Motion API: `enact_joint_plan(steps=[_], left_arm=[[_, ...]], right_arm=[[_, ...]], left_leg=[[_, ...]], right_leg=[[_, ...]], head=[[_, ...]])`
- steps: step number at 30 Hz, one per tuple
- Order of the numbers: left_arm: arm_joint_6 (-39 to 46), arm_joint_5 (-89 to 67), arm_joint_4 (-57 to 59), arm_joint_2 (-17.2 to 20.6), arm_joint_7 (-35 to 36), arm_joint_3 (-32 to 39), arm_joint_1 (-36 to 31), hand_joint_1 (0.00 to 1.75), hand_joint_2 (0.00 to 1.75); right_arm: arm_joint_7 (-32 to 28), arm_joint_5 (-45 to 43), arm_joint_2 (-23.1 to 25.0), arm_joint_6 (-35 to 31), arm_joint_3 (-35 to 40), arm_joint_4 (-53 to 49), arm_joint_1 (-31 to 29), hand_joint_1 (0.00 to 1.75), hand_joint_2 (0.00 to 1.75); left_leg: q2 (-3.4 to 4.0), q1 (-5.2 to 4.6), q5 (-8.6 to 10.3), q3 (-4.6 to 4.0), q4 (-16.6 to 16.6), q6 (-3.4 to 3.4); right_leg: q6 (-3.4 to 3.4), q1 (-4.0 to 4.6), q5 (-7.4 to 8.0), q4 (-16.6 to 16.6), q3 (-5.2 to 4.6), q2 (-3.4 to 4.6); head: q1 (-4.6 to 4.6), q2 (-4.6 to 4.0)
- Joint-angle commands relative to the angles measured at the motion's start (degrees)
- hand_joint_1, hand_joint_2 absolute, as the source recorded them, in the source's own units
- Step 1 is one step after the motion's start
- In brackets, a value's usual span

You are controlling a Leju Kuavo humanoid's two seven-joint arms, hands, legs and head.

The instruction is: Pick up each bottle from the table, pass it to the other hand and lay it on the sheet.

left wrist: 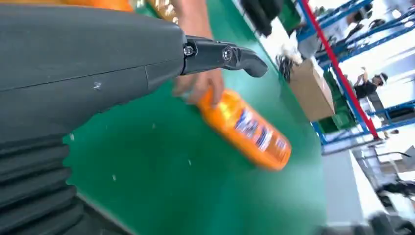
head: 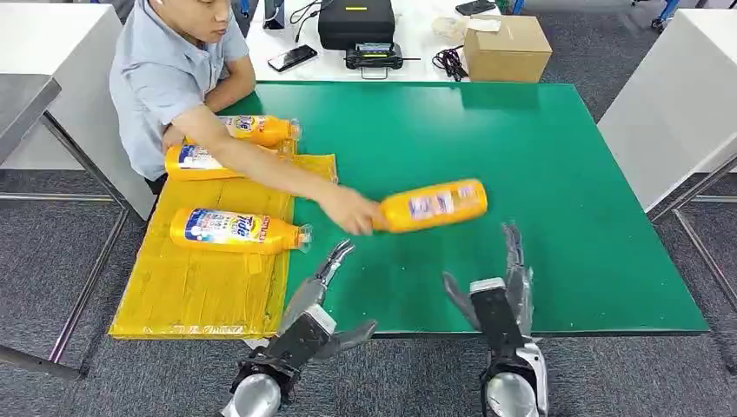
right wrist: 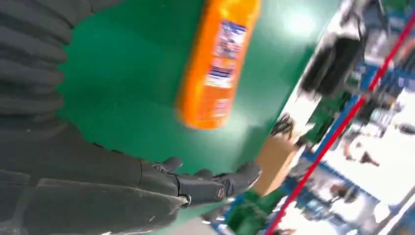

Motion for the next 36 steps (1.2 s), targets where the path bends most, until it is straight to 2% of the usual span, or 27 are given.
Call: enact_joint_plan(steps=[1, 5, 9, 12, 14, 19, 23, 29, 36], left_arm=[[-5.2, 17.7, 1.9, 0.5, 1.0, -3.0, -0.2, 0.00, 1.75], [-7.7, 27.1, 0.6, 1.5, 4.4, -4.4, 0.0, 0.00, 1.75], [-4.1, 29.9, 2.0, 2.1, 4.8, -5.1, -0.6, 0.00, 1.75], [-2.1, 31.0, 2.1, 2.1, 5.0, -5.2, -1.0, 0.00, 1.75], [-1.7, 31.1, 0.5, 2.0, 5.2, -5.2, -0.3, 0.00, 1.75], [-0.5, 30.9, -1.1, 1.8, 6.1, -5.7, 0.3, 0.00, 1.75], [-0.7, 31.7, -0.4, 2.1, 6.5, -6.1, -0.4, 0.00, 1.75], [-0.9, 31.5, 0.1, 2.0, 6.5, -7.5, -1.3, 0.00, 1.75], [-0.6, 30.8, 0.3, 1.8, 6.4, -8.1, -1.6, 0.00, 1.75]], right_arm=[[6.9, 25.2, -17.3, 1.3, 7.7, 8.1, -6.5, 0.00, 1.75], [11.1, 33.4, -20.9, 1.0, 10.5, 13.6, -10.0, 0.00, 1.75], [11.3, 35.1, -21.5, 0.7, 12.8, 21.8, -15.8, 0.00, 1.75], [12.1, 35.6, -21.7, 1.2, 14.1, 24.0, -17.4, 0.00, 1.75], [13.2, 36.0, -23.3, 3.5, 15.9, 25.3, -18.4, 0.00, 1.75], [12.7, 32.3, -24.2, 7.2, 16.5, 26.2, -19.9, 0.00, 1.75], [12.9, 27.9, -25.8, 13.9, 17.9, 29.7, -23.0, 0.00, 1.75], [11.9, 23.8, -25.3, 15.8, 18.9, 32.4, -24.9, 0.00, 1.75], [11.8, 23.4, -25.6, 15.9, 19.4, 33.1, -25.0, 0.00, 1.75]], left_leg=[[0.07, 0.05, -0.16, 0.42, 0.0, -0.08], [0.04, -0.01, -0.14, 0.35, 0.0, -0.06], [0.15, -0.06, -0.08, 0.27, -0.1, -0.04], [0.14, -0.08, -0.03, 0.15, 0.0, 0.01], [0.23, -0.03, -0.13, 0.36, 0.0, -0.07], [0.08, -0.06, -0.14, 0.29, 0.0, -0.01], [0.11, -0.11, -0.10, 0.22, 0.0, -0.02], [0.07, -0.09, -0.09, 0.19, 0.0, -0.02], [-0.01, -0.12, -0.07, 0.17, 0.0, 0.01]], right_leg=[[-0.12, 0.07, -0.11, -0.1, 0.46, 0.01], [-0.13, 0.03, -0.10, -0.1, 0.41, -0.03], [-0.10, -0.02, 0.01, -0.1, 0.27, 0.03], [-0.04, -0.04, 0.05, -0.1, 0.16, 0.04], [-0.13, 0.01, -0.01, -0.1, 0.35, 0.10], [-0.10, -0.03, -0.08, 0.0, 0.30, -0.02], [-0.09, -0.08, -0.04, 0.0, 0.25, 0.03], [-0.10, -0.05, -0.03, 0.0, 0.22, -0.01], [-0.06, -0.08, -0.04, 0.0, 0.20, -0.08]], head=[[0.00, 0.00], [0.04, 0.00], [0.00, 0.00], [0.00, 0.00], [0.00, 0.00], [-0.02, 0.00], [0.00, 0.00], [0.00, 0.00], [0.00, 0.00]])
